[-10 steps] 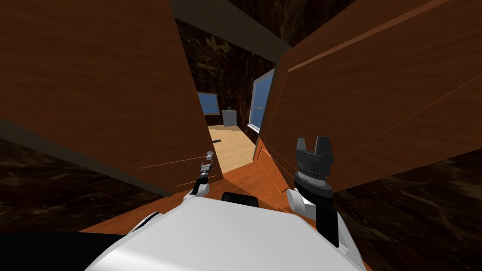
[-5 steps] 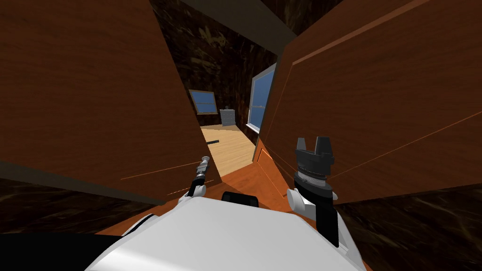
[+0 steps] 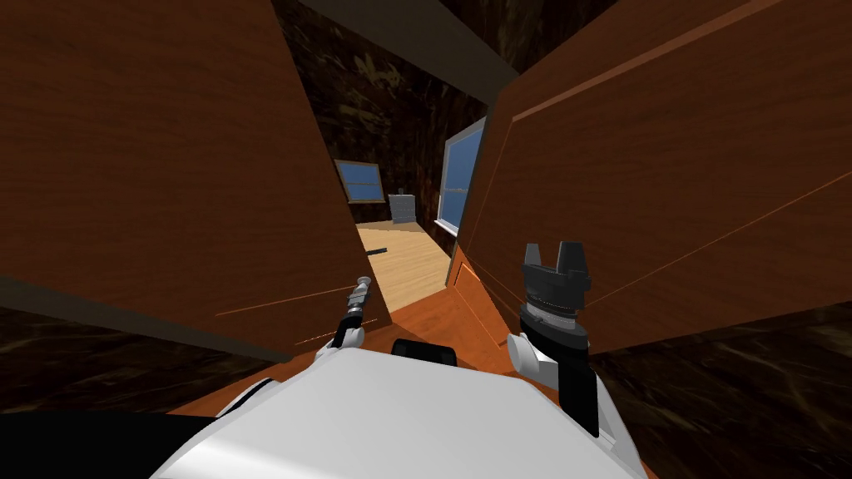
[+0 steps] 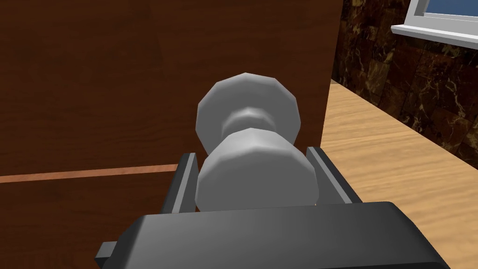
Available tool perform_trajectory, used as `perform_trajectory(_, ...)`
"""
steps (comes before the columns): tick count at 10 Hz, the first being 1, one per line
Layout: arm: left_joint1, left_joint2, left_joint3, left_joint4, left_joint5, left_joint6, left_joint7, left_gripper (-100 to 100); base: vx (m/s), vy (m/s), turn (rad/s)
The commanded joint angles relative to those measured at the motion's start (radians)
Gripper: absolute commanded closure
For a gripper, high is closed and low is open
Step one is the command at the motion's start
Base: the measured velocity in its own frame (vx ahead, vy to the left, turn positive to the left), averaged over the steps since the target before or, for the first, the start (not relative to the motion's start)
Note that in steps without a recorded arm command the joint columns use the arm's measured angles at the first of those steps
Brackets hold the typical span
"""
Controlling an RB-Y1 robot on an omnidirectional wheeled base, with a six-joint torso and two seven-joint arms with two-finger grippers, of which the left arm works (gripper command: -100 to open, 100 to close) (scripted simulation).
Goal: Pull the door open
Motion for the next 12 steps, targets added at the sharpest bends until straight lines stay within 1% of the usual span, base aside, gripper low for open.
perform_trajectory(1,0.006,0.011,-0.018,-0.006,-0.006,-0.002,0.020,100,-0.125,-0.004,-0.071)
perform_trajectory(5,0.022,0.039,-0.066,-0.022,-0.021,-0.009,0.072,100,-0.219,0.020,-0.101)
perform_trajectory(6,0.028,0.050,-0.086,-0.028,-0.027,-0.012,0.093,100,-0.244,0.016,-0.109)
perform_trajectory(8,0.037,0.066,-0.113,-0.037,-0.036,-0.015,0.122,100,-0.244,0.021,-0.105)
perform_trajectory(9,0.040,0.073,-0.123,-0.040,-0.039,-0.017,0.133,100,-0.248,0.024,-0.081)
perform_trajectory(10,0.037,0.068,-0.116,-0.034,-0.037,-0.015,0.124,100,-0.108,0.009,-0.027)
perform_trajectory(11,0.051,0.084,-0.141,-0.040,-0.051,-0.026,0.151,100,-0.202,0.036,-0.113)
perform_trajectory(12,0.056,0.091,-0.151,-0.043,-0.057,-0.032,0.162,100,-0.257,0.025,-0.130)
